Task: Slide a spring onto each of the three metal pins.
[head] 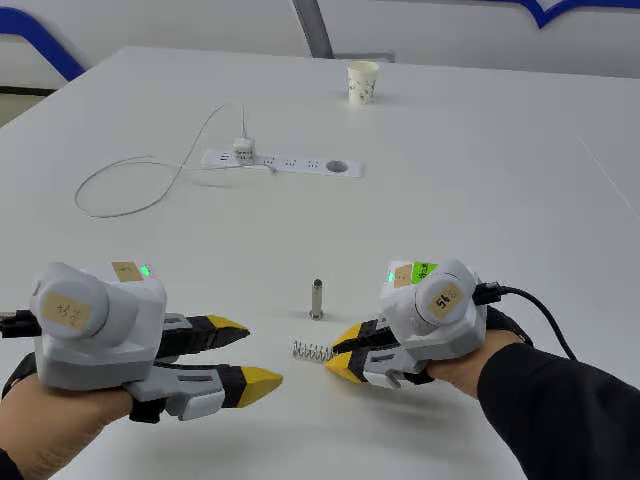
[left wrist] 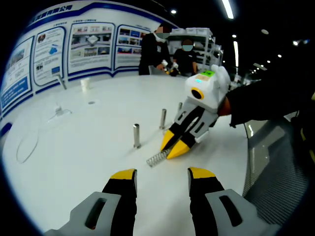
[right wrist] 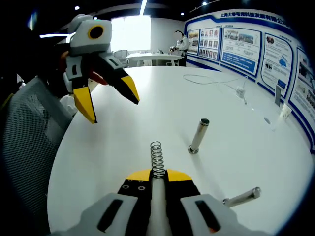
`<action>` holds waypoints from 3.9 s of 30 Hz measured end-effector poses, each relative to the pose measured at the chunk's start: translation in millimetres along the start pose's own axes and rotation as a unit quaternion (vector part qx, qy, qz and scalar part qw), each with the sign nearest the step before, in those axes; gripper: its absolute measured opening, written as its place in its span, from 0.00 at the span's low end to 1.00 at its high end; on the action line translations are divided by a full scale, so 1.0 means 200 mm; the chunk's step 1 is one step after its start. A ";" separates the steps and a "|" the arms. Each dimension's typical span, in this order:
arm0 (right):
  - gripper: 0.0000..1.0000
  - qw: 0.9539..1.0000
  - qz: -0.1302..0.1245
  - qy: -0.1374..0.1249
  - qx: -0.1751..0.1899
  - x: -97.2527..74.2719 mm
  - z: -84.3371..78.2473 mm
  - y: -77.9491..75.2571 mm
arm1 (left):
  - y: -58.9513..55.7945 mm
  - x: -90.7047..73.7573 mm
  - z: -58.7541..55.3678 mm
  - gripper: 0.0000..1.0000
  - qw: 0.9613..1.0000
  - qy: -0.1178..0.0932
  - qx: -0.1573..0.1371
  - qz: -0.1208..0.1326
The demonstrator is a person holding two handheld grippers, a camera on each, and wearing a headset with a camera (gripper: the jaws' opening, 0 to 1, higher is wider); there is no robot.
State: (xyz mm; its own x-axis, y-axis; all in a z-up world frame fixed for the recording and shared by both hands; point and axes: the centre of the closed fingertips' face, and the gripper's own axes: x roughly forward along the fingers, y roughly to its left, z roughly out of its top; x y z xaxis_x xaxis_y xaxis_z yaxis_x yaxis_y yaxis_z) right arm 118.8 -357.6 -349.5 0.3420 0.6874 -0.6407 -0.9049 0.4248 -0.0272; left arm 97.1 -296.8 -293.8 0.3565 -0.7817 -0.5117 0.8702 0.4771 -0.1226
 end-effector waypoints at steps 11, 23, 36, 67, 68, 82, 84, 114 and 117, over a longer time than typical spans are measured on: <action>0.11 1.000 0.008 -0.001 -0.002 -0.06 0.01 0.03 | -0.01 0.01 0.00 0.41 1.000 0.003 0.007 -0.003; 0.11 0.998 0.046 -0.027 -0.019 -0.19 0.09 0.12 | -0.07 0.03 0.03 0.35 0.999 0.002 0.042 -0.028; 0.11 0.994 0.086 -0.022 -0.062 -0.27 0.15 0.24 | -0.21 0.04 0.06 0.30 0.993 0.003 0.089 -0.077; 0.11 0.989 0.108 -0.027 -0.097 -0.34 0.20 0.32 | -0.31 0.00 0.10 0.11 0.986 -0.014 0.110 -0.128; 0.11 0.989 0.107 -0.027 -0.097 -0.34 0.20 0.32 | -0.32 0.00 0.11 0.11 0.985 -0.015 0.109 -0.129; 0.11 0.990 0.101 -0.030 -0.095 -0.34 0.21 0.31 | -0.33 -0.01 0.22 0.11 0.986 -0.050 0.092 -0.129; 0.11 0.990 0.100 -0.030 -0.094 -0.34 0.21 0.31 | -0.33 -0.01 0.24 0.11 0.986 -0.055 0.091 -0.128; 0.11 0.990 0.097 -0.041 -0.092 -0.32 0.27 0.32 | -0.38 0.00 0.38 0.10 0.982 -0.104 0.073 -0.137; 0.11 0.990 0.097 -0.040 -0.092 -0.32 0.27 0.32 | -0.38 0.00 0.39 0.10 0.982 -0.104 0.075 -0.137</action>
State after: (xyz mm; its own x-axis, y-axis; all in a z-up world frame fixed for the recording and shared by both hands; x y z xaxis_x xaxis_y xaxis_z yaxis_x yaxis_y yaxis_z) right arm 52.7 -342.6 -269.4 0.1704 0.7932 -0.5847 -0.9837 0.1718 -0.0536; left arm 57.2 -364.7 -218.8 0.1503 -0.9449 -0.2909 0.9779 0.1854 -0.0969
